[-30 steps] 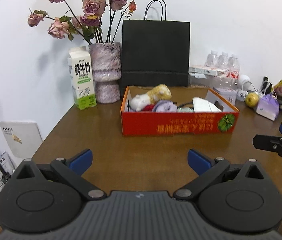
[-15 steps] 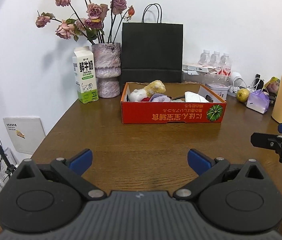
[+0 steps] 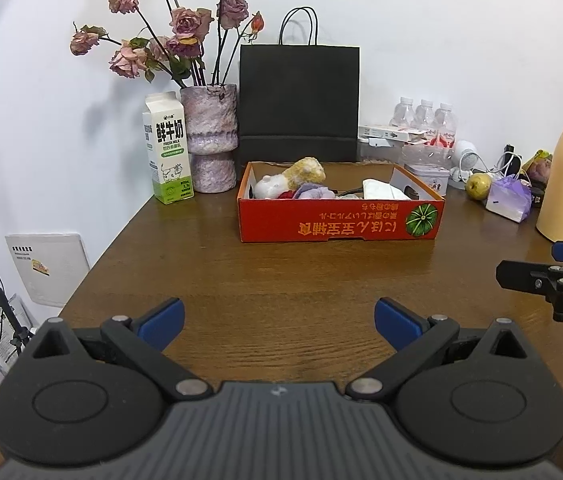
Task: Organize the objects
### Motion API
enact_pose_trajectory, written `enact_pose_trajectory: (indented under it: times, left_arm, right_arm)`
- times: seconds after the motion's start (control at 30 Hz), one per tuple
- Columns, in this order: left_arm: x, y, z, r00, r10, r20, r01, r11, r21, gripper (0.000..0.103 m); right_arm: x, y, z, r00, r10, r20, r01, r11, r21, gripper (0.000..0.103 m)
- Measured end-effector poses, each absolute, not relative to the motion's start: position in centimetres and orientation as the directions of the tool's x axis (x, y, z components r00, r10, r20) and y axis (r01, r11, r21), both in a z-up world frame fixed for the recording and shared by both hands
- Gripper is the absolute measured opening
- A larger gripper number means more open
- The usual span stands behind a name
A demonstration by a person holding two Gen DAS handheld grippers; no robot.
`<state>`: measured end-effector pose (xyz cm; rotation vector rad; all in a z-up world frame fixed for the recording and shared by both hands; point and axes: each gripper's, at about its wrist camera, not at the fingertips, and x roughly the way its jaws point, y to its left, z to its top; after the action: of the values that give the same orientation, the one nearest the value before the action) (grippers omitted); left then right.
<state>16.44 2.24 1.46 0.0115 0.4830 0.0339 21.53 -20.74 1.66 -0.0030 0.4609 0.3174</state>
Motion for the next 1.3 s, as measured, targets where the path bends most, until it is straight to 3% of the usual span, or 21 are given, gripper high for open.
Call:
enact_pose_trajectory:
  times: [1.3]
  left_arm:
    - [15.55, 1.85, 1.4, 0.883, 0.035, -0.469, -0.033, 0.999, 0.012, 0.103]
  right_arm:
    - [20.8, -21.55, 1.53, 0.849, 0.292, -0.44, -0.29, 0.954, 0.073, 0.103]
